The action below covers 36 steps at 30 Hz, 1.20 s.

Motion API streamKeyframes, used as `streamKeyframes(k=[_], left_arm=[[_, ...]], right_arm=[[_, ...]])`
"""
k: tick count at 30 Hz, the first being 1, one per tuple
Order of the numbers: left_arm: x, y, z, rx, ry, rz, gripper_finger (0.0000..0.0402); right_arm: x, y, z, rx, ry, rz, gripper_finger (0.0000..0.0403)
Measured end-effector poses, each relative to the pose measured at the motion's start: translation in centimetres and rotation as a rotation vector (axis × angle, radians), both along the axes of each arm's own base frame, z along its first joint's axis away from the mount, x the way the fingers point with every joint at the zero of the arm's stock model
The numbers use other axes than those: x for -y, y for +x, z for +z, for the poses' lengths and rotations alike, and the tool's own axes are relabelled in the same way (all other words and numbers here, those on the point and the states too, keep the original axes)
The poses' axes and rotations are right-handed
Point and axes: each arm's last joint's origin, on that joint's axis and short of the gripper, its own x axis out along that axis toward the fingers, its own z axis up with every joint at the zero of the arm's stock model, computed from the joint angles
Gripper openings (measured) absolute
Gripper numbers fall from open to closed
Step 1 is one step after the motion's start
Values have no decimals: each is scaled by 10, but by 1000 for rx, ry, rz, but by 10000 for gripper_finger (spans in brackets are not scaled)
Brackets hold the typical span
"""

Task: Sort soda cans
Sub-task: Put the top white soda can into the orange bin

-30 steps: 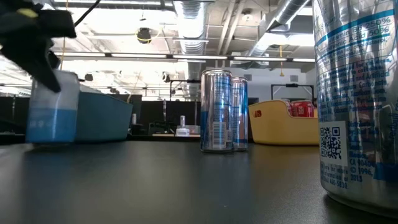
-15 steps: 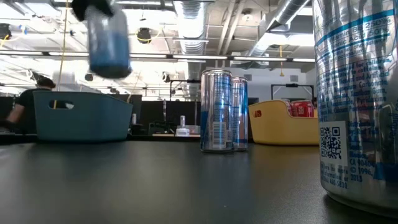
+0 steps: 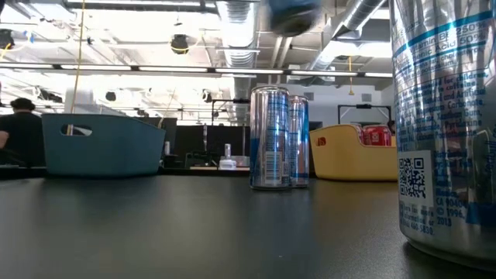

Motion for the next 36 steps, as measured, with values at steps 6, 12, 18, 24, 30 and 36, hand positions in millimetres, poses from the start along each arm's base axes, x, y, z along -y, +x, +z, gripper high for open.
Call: streamKeyframes(k=[6, 12, 18, 24, 30, 36], left_arm=[[15, 52, -11, 23, -1, -153, 293], [26, 95, -31, 58, 3, -242, 294], [32, 134, -52, 149, 5, -298, 294], [30, 155, -68, 281, 6, -306, 294], [33, 168, -84, 349, 42, -321, 294], [36, 182, -102, 437, -8, -351, 295]], right_arm=[[25, -14, 33, 208, 71, -11, 333], [56, -33, 54, 345, 130, -21, 333], [76, -46, 64, 429, 164, -27, 333], [78, -47, 64, 420, 147, -11, 333], [72, -43, 60, 406, 121, -9, 333], [69, -41, 58, 401, 107, -8, 333]])
